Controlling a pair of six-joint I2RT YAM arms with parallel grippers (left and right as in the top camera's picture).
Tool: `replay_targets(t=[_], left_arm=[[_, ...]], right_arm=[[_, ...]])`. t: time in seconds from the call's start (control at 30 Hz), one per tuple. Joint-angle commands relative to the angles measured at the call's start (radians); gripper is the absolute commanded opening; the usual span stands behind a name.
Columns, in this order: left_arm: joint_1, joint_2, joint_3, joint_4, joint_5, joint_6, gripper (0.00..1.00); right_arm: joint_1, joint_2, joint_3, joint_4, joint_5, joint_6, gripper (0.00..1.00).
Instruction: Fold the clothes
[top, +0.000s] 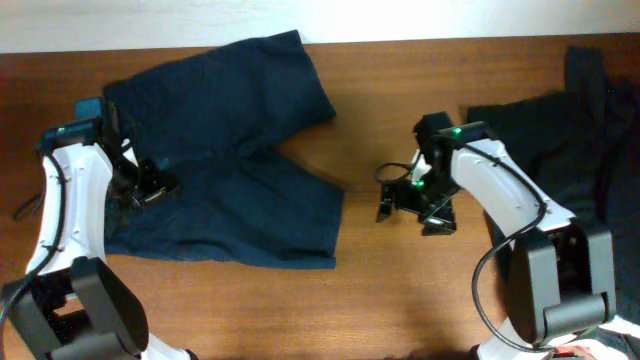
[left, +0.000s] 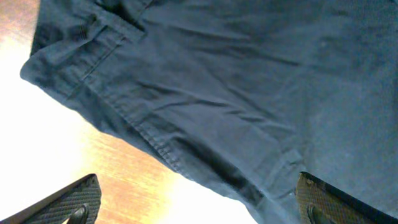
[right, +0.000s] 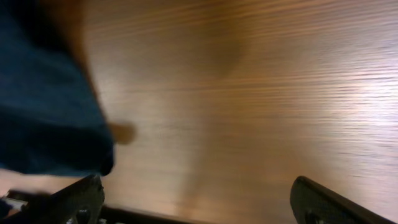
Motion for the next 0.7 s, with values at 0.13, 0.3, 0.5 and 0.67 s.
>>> replay_targets(t=[0.13,0.3,0.5,0.67], left_arm=[[0.177,-0.288,-0.316,0.159,-0.042,-0.218,0.99],[0.285,-0.317,-0.552,0.399,-0.019,-0.296,0.99],[0.285,-0.317,-0.622,0.541,-0.021,-0.296,0.99],[0.285,-0.317,-0.622,0.519,-0.021,-0.296,0.99]], right_arm=[[0.291,-0.116,-0.136,0.280,-0.156,0.464,0.99],[0.463,-0.115,-0.264,0.578,-0.159,0.859,0.99],[0.488,-0.115,-0.402,0.701,-0.070,1.049,0.88],[0.488,-0.113,-0.415,0.701,0.013,1.075,0.06]])
